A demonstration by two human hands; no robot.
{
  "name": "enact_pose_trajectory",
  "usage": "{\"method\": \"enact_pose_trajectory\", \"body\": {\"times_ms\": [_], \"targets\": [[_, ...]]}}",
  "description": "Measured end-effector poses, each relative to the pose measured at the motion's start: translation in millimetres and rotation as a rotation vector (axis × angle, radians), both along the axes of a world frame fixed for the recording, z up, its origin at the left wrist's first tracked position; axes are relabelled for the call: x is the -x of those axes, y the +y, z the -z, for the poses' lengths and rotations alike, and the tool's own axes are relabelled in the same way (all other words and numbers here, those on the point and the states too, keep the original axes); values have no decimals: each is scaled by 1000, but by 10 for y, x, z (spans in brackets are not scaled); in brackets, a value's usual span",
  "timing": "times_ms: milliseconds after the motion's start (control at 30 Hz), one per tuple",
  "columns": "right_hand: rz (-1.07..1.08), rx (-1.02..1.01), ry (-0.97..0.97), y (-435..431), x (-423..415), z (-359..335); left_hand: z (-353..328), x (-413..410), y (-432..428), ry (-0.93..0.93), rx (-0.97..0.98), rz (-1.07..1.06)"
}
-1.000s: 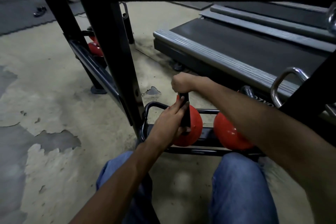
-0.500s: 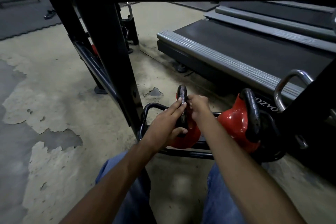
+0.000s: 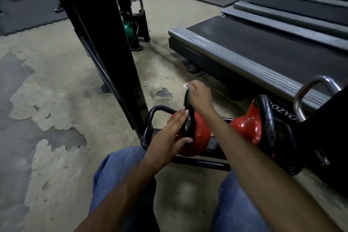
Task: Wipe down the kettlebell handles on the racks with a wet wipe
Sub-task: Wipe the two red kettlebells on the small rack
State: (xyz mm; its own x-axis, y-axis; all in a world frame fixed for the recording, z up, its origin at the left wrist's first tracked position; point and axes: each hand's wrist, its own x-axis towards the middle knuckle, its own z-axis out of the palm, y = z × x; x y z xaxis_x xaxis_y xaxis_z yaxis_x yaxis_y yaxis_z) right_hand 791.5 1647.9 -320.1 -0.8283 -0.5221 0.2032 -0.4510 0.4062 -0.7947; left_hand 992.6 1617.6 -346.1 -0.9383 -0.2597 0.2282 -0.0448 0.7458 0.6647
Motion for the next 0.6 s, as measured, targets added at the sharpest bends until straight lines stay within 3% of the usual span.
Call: {"method": "enact_pose_trajectory", "body": {"times_ms": [167, 300, 367, 467, 533, 600], "targets": [[-525, -767, 394, -171, 224, -421, 95, -64, -15, -1, -22, -7], [-691, -935, 634, 19, -79, -532, 208, -69, -22, 29, -78, -40], [-656, -788, 676, 193, -169, -470, 235, -65, -64, 33, -81, -25], [-288, -193, 572, 451, -381, -146, 271, -91, -124, 57, -97, 18], [39, 152, 260, 518, -622, 113, 263, -84, -155, 71, -94, 40], [201, 388, -218, 464, -723, 287, 248, -78, -178, 87, -93, 59]]}}
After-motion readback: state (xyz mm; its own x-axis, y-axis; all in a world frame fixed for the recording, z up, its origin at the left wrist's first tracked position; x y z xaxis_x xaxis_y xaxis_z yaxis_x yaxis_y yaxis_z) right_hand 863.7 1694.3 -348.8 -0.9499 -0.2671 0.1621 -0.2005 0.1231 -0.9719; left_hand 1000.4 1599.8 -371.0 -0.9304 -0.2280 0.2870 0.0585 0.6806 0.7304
